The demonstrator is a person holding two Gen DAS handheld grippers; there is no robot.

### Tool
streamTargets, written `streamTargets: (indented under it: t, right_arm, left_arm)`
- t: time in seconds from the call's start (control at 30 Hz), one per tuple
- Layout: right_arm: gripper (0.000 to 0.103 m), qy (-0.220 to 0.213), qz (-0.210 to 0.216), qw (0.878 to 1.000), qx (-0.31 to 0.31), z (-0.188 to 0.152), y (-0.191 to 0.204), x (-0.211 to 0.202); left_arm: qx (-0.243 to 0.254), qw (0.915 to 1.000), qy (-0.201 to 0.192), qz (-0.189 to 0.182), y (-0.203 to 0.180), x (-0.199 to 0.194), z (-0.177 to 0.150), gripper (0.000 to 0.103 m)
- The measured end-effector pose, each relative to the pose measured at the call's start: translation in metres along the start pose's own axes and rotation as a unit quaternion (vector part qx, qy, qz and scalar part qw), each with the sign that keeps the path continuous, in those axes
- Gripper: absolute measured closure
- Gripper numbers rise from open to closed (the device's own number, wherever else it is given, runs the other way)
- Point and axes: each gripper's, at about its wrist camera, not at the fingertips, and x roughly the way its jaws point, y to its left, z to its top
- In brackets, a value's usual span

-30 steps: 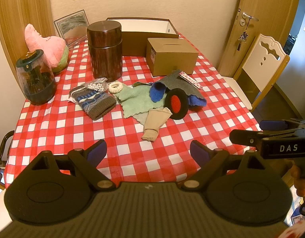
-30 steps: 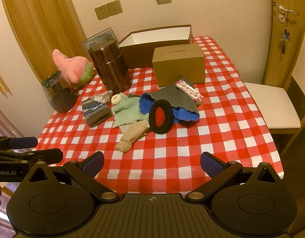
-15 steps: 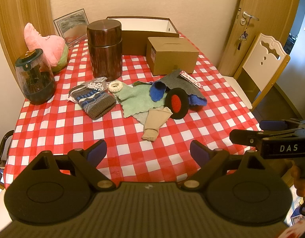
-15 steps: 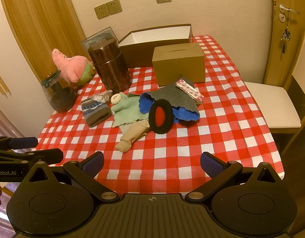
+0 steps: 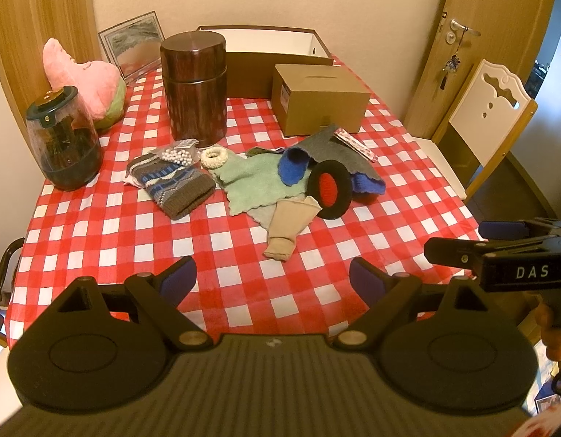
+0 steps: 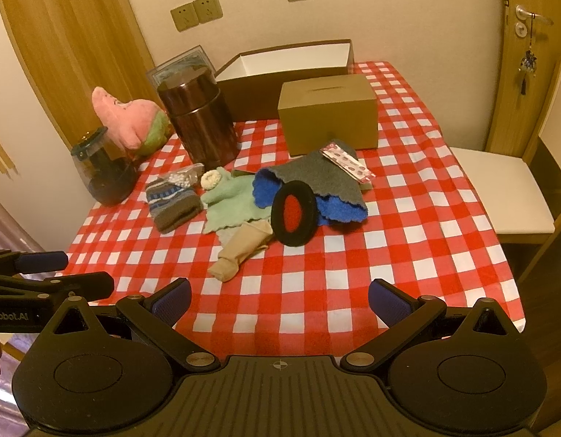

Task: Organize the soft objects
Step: 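Grasp the beige stocking with the left tool while the right tool grasps the black earmuff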

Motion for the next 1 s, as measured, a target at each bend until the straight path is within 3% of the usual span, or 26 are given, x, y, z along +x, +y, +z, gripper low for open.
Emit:
streamTargets:
  t: [0.53,0.9,1.0]
  right_arm:
    - [0.000,0.012,-0.005,1.000,0.014,-0.001,-0.019,0.027]
    - [0.004,-0.009,-0.005,1.000,-0.001,0.013,-0.036,0.055]
    - [0.005,-0.011,-0.002,1.000,-0.007,0.018,-0.041,0.062]
  left_arm:
    - [0.003,0.9997,0.026,-0.004,0.011,0.046,0.004,0.014]
    - [0.013,0.9986,0.046,-0.021,0.012,0.094,0.024,0.021]
    - [0.023,0.9982,0.051,-0.020,0.010,0.109,0.031,0.027]
